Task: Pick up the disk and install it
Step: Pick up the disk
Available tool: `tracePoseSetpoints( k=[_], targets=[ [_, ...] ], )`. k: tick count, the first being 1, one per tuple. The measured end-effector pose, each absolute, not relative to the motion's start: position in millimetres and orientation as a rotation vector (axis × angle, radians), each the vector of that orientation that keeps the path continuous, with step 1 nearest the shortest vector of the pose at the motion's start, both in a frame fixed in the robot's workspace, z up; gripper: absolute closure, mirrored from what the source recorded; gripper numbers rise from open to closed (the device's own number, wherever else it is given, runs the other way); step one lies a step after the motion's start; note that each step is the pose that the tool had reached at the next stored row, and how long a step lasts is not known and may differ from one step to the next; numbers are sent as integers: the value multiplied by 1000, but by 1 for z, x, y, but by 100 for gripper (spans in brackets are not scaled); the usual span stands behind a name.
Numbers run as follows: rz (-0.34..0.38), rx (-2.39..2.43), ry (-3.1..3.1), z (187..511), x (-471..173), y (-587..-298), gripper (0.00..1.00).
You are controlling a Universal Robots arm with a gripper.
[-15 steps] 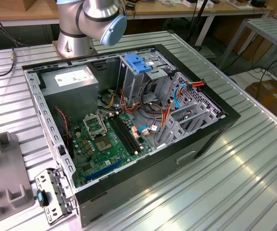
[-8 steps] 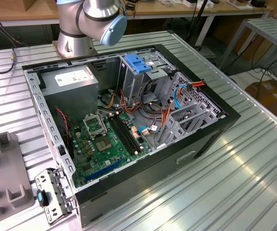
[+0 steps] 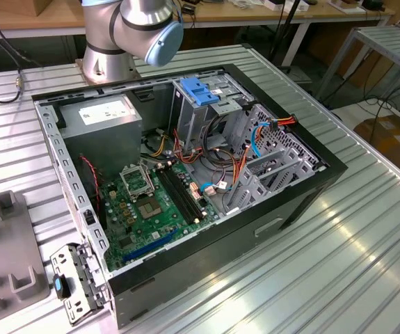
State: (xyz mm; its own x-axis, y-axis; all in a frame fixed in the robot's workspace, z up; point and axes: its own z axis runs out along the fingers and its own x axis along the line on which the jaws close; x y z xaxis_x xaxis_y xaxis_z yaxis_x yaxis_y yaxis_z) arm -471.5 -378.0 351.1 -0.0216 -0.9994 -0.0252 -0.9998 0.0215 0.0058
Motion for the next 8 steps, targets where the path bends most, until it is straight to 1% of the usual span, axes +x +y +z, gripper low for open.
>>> tracePoseSetpoints(
  k=[8],
  targets=[
    [34, -2187, 2235, 351, -471, -378, 63]
  ],
)
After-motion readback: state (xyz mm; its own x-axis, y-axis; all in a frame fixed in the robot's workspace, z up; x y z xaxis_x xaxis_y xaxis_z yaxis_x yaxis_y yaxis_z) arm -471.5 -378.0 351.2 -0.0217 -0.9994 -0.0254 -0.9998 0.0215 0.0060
